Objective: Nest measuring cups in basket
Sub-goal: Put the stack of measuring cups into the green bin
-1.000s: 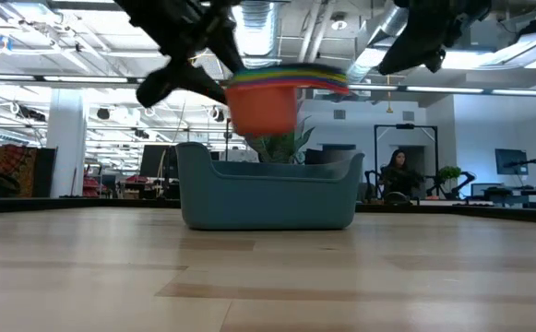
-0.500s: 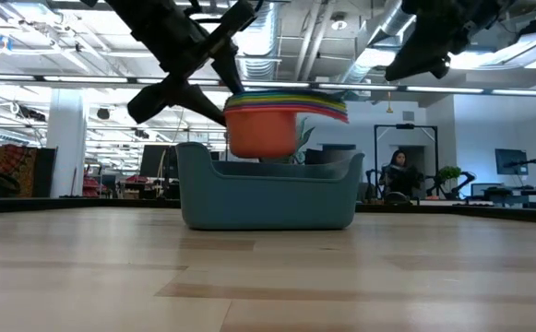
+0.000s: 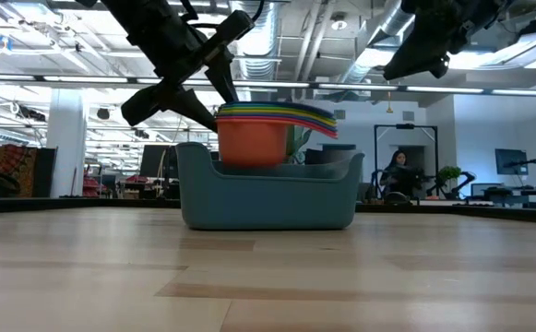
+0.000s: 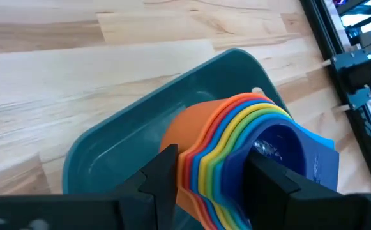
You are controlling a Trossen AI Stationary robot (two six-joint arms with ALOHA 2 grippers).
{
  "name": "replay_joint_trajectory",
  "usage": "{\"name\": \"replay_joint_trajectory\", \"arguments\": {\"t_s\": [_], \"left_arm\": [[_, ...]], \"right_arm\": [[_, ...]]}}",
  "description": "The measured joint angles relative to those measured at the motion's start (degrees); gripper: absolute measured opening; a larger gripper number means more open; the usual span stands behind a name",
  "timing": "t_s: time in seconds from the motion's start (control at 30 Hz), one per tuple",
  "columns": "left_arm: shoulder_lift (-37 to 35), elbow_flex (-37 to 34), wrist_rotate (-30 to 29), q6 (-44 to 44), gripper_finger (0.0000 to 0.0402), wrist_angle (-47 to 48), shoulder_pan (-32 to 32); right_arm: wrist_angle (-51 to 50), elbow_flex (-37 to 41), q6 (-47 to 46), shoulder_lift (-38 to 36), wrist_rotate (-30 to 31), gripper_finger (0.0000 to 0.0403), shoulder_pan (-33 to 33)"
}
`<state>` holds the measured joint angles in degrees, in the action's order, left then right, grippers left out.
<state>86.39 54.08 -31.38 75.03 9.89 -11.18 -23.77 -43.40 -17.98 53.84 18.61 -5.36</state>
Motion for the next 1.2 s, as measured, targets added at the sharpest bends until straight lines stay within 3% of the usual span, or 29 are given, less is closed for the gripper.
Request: {"name": "replay_joint_trajectory", "arguments": {"t_s": [1.2], "left_arm": [[-0.04,-0.07,3.99,-1.91,0.0132,4.87,2.99]], "right_arm": [[-0.24,0.00,0.03,0.02,-0.09,0.0103,0.00]]}}
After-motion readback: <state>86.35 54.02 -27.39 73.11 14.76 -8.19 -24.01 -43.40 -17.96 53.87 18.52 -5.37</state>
